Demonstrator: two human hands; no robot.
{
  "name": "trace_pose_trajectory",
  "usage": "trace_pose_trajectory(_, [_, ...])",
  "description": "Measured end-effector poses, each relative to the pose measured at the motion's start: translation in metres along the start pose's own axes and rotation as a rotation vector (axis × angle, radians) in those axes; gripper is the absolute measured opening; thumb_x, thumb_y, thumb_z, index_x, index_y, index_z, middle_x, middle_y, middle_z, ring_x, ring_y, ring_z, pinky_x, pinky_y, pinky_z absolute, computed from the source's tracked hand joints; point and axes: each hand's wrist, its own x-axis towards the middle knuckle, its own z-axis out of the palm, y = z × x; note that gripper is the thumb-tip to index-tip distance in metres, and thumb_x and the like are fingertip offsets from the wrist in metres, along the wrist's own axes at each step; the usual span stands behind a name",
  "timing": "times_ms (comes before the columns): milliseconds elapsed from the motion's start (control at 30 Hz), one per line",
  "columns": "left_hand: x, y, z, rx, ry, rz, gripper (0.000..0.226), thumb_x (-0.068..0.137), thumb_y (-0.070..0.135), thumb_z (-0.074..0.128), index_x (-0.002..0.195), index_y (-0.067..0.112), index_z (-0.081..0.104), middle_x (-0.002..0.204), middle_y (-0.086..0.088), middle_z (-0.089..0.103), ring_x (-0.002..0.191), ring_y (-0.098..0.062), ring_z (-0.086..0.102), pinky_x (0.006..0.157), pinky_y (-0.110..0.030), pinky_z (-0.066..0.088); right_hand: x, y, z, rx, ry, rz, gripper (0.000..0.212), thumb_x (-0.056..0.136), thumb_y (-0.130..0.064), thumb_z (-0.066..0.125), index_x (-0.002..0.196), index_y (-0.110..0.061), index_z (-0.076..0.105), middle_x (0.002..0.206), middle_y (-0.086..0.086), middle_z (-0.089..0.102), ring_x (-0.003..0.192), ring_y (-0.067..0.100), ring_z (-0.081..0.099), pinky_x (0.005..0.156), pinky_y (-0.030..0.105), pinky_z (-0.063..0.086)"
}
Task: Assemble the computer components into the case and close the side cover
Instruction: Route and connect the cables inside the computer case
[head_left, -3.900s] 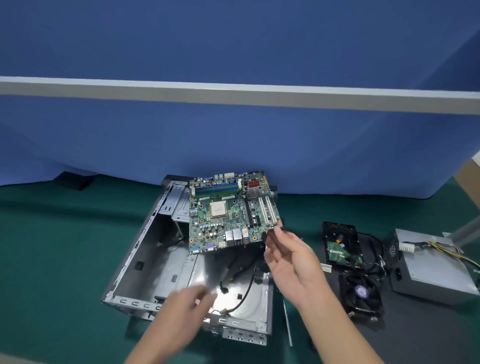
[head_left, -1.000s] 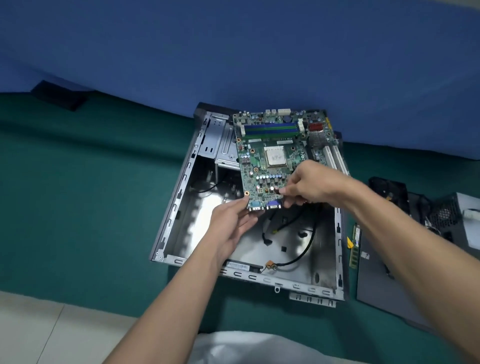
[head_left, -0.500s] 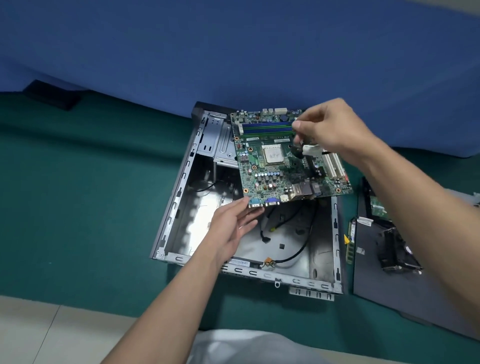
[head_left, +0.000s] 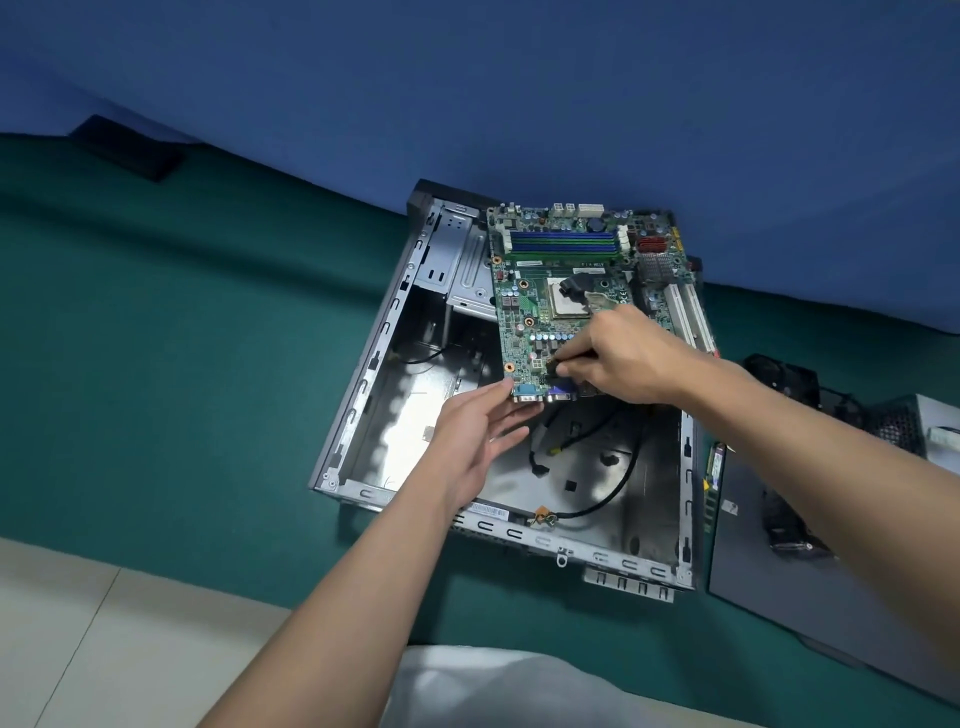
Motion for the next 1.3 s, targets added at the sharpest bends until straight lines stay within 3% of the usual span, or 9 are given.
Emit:
trace_pose_trajectory(233, [0.0,0.001,0.0,-0.011,-0.01,-0.004,0.01,0.095,0.019,0.06,0.099,0.01,0.063,0.095,-0.013,0.066,0.099,-0.025,0.071,0.075,-0.03,0.054,0.003,-0.009,0.001,-0.057,-0.047,-0.008,0.018,0.089,-0.026,0.065,0.103,-0.02,0.075,0.097,-0.001,0.075,0.085,0.022,0.065,0.075,0.04,0.055])
trace_pose_trajectory(433, [0.001,0.0,-0.002,-0.022,-0.038,-0.006,0.008,0.095,0.02,0.06,0.094,0.014,0.064,0.084,-0.006,0.072,0.099,-0.025,0.071,0.073,-0.029,0.053,0.005,-0.013,-0.003,-0.123,-0.057,-0.006,0.019,0.09,-0.027,0.063,0.104,-0.022,0.075,0.096,-0.001,0.074,0.083,0.023,0.064,0.071,0.04,0.055])
trace_pose_trajectory(800, [0.0,0.001,-0.002,-0.027,-0.04,-0.014,0.021,0.094,0.021,0.06,0.111,0.009,0.06,0.106,-0.018,0.062,0.099,-0.025,0.07,0.073,-0.03,0.053,0.005,-0.023,-0.006,-0.21,-0.097,-0.012,0.017,0.091,-0.028,0.06,0.092,-0.018,0.073,0.08,0.003,0.069,0.075,0.026,0.059,0.066,0.038,0.053])
trace_pose_trajectory(900, [-0.001,0.001,-0.002,-0.021,-0.045,-0.009,0.018,0.094,0.021,0.06,0.108,0.009,0.061,0.11,-0.021,0.062,0.098,-0.024,0.071,0.073,-0.03,0.053,0.006,-0.024,-0.006,-0.284,-0.116,-0.023,0.024,0.091,-0.027,0.058,0.071,-0.015,0.062,0.067,0.003,0.058,0.071,0.029,0.056,0.058,0.033,0.045])
trace_pose_trajectory(967, [-0.002,0.001,-0.002,-0.017,-0.05,-0.006,0.015,0.094,0.021,0.06,0.105,0.01,0.062,0.111,-0.021,0.064,0.098,-0.024,0.071,0.074,-0.031,0.053,0.007,-0.025,-0.006,-0.311,-0.119,-0.031,0.024,0.091,-0.026,0.058,0.069,-0.015,0.061,0.064,0.004,0.055,0.069,0.03,0.055,0.057,0.032,0.043])
trace_pose_trajectory(1067, [-0.001,0.001,-0.002,-0.013,-0.049,-0.009,0.016,0.094,0.021,0.06,0.105,0.011,0.063,0.111,-0.02,0.066,0.099,-0.024,0.071,0.075,-0.032,0.052,0.009,-0.027,-0.003,-0.332,-0.097,-0.039,0.029,0.09,-0.026,0.059,0.063,-0.014,0.057,0.057,0.004,0.049,0.063,0.029,0.049,0.067,0.035,0.045])
trace_pose_trajectory(1167, [-0.001,0.001,-0.002,-0.013,-0.05,-0.009,0.014,0.094,0.022,0.06,0.102,0.012,0.065,0.107,-0.019,0.068,0.098,-0.024,0.071,0.075,-0.032,0.052,0.008,-0.026,0.004,-0.312,-0.07,0.017,0.036,0.09,-0.033,0.058,0.058,-0.017,0.055,0.052,-0.004,0.05,0.06,0.017,0.046,0.082,0.037,0.026])
trace_pose_trajectory(1300, [-0.001,0.001,-0.002,-0.01,-0.037,-0.01,0.016,0.094,0.022,0.06,0.104,0.01,0.064,0.105,-0.018,0.07,0.099,-0.025,0.071,0.078,-0.034,0.052,0.006,-0.031,0.016,-0.206,0.053,0.309,0.03,0.09,-0.034,0.056,0.065,-0.018,0.061,0.06,-0.006,0.055,0.08,0.02,0.051,0.094,0.048,0.019])
